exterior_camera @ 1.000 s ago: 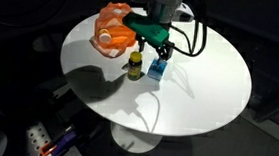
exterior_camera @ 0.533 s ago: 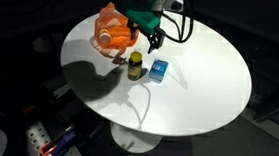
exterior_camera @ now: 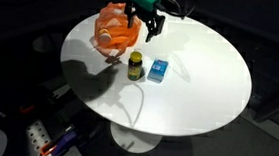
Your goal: Remove the blue box from the plastic
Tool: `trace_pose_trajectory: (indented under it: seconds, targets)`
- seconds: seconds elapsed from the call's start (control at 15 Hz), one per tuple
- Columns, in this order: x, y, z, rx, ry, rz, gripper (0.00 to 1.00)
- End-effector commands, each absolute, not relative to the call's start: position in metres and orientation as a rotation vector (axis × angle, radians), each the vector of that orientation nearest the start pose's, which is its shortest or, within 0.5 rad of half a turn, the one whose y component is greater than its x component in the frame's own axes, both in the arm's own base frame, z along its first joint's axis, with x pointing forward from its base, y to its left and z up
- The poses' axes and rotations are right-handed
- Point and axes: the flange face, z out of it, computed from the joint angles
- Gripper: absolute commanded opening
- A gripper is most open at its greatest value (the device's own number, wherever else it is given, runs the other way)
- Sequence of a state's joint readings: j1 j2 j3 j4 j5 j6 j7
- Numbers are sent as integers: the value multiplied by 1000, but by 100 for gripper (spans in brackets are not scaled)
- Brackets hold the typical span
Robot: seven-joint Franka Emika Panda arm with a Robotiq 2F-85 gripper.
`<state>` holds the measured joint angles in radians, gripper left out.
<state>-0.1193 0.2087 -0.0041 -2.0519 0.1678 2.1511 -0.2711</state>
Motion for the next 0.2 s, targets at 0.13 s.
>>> trace_pose_trajectory:
  seconds: [0.13]
  targets:
    - [569,-61,332,-2984,-75,133,100]
